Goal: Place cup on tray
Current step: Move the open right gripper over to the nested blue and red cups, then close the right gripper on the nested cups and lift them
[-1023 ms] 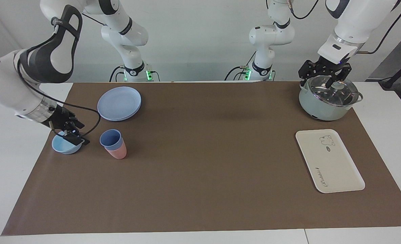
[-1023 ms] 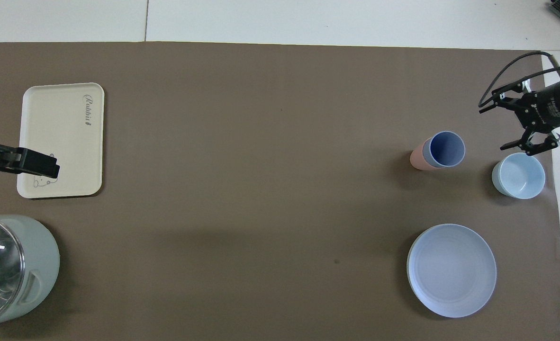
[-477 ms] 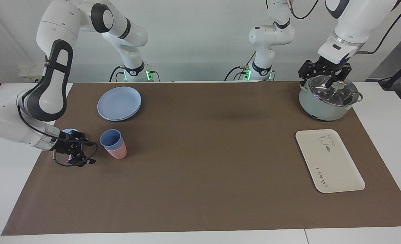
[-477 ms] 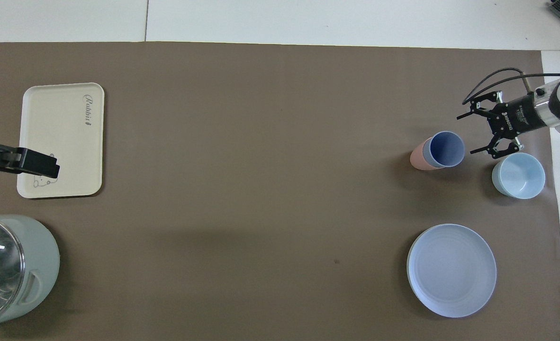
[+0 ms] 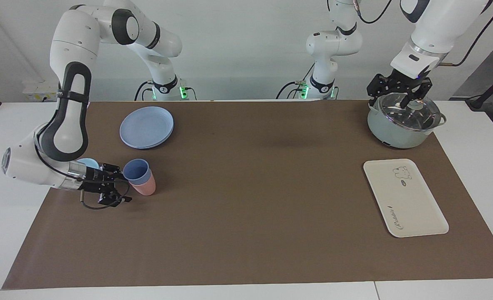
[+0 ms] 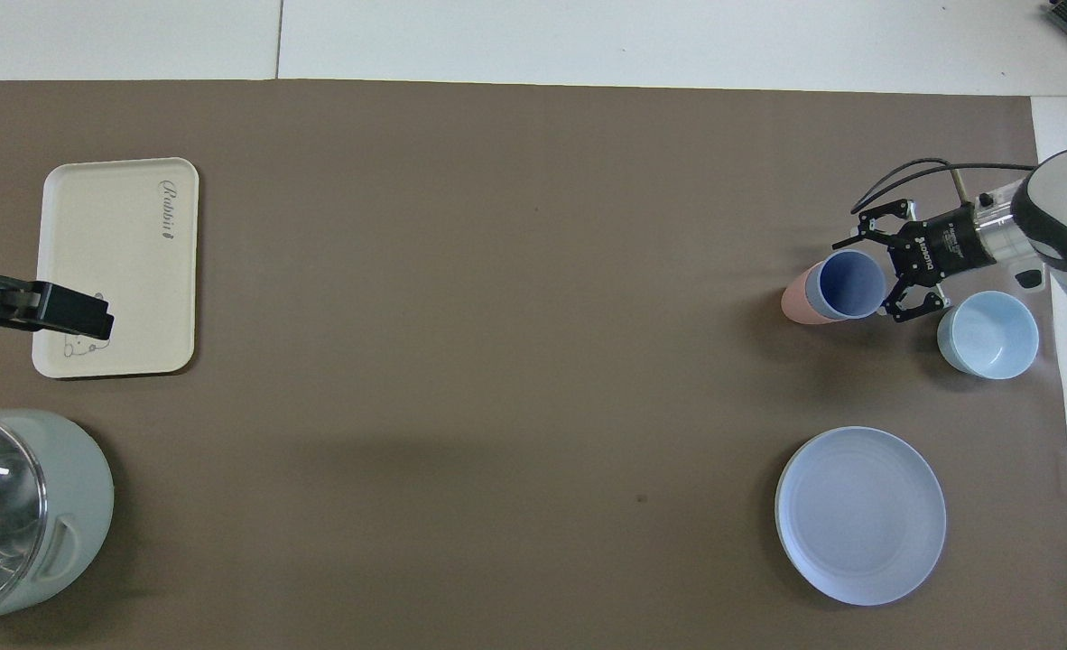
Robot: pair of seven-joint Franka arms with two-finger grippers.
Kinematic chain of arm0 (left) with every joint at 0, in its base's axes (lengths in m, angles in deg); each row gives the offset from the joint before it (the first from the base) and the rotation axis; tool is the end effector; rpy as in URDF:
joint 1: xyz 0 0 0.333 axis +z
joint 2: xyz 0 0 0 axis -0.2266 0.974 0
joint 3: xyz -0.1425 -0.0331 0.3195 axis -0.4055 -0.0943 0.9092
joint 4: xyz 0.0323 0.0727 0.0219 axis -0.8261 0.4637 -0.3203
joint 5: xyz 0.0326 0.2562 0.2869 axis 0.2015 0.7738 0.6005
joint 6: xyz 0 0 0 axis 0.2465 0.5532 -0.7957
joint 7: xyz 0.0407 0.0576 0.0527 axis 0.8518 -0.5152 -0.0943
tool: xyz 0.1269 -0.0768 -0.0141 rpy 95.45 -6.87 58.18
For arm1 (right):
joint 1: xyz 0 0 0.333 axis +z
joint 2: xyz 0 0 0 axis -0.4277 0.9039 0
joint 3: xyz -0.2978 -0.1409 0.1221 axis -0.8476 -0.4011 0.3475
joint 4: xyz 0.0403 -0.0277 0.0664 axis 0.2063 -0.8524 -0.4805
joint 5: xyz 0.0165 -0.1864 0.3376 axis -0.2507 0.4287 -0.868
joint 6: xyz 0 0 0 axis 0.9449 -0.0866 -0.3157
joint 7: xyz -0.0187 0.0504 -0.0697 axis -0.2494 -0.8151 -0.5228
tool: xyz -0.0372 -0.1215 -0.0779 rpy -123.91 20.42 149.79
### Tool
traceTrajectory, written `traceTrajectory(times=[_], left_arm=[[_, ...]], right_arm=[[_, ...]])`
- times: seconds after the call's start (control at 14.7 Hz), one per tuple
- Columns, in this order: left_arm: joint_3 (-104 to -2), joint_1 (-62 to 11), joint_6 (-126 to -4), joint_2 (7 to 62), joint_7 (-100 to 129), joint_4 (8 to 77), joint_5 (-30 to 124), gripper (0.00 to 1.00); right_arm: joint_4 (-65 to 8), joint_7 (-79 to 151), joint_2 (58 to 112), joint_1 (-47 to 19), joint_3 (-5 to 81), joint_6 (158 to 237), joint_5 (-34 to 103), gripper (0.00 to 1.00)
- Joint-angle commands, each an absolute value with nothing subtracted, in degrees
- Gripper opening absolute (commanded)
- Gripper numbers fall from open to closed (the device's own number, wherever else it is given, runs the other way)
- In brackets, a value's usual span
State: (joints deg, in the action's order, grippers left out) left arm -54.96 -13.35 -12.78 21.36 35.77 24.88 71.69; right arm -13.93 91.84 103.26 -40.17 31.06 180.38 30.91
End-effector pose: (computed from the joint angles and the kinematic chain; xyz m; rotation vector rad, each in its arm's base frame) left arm 0.5174 -0.0468 0.6276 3.1250 -0.2912 -0.0633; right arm 0.6597 -0.0960 0.2958 -2.0749 1.6013 0.7128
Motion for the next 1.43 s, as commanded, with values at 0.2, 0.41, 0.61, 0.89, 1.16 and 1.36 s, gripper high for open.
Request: traceTrajectory(times=[0.2,0.41,0.61,0.89,1.16,1.36], left_arm=[[-55.0,-13.4,-13.0,19.6,35.2,26.7,72.9,1.00],[-55.0,-13.4,-13.0,19.6,35.2,26.7,72.9,1.00],[-55.0,-13.4,-13.0,19.6,35.2,26.7,72.9,1.00],[-55.0,-13.4,-13.0,19.6,35.2,26.7,72.9,1.00],[-55.0,-13.4,-13.0,19.6,35.2,26.7,72.9,1.00],[-55.0,-13.4,-13.0,19.6,35.2,26.7,72.9,1.00]], right_arm=[[-21.8,92.6,99.7,-40.4,31.5,183.0,25.1,0.94],[-25.0,91.8,98.5,-40.4,31.6,183.0,22.3,0.94],[-27.6,88.8,97.5,-40.0,31.7,182.4,17.4,0.70],[-28.8,82.6,96.7,-38.1,32.4,179.4,15.7,0.00],[-29.0,89.6,92.3,-33.5,32.3,179.5,14.2,0.00],[-28.8,100.6,87.7,-27.7,32.1,181.1,14.6,0.00]])
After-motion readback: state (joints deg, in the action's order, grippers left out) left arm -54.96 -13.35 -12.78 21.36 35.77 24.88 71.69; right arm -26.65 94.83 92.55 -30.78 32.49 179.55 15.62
